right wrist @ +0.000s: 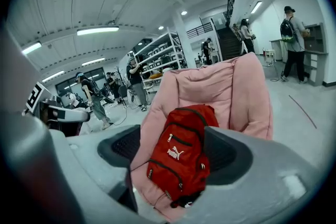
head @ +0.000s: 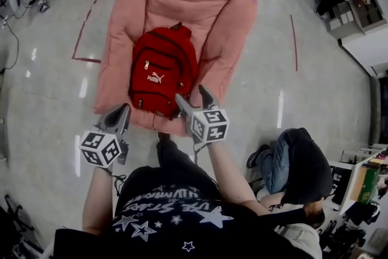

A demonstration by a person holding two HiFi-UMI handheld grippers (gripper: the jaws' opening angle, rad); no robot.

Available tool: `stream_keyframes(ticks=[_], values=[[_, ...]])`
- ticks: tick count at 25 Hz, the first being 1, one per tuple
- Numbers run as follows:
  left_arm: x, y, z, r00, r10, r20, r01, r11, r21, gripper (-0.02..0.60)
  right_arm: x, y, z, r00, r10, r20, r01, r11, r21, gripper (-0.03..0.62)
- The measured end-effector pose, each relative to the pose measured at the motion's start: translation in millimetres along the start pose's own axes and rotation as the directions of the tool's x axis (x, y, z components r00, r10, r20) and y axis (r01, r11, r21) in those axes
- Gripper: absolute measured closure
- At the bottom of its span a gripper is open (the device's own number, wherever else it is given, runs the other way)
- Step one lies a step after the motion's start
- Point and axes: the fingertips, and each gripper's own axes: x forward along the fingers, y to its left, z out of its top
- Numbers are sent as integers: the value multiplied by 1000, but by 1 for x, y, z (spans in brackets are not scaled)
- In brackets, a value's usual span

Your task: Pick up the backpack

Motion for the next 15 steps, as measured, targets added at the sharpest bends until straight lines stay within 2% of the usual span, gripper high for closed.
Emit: stream_keyframes(ticks=[6, 15], values=[[32, 3, 18, 1000, 17, -18, -17, 1000, 15, 572, 25, -21, 3, 1000, 13, -27, -13, 1000, -1, 197], [62, 13, 24, 998, 17, -65, -15, 1000, 25, 572, 39, -38, 2, 999, -9, -34, 10, 999, 30, 197]])
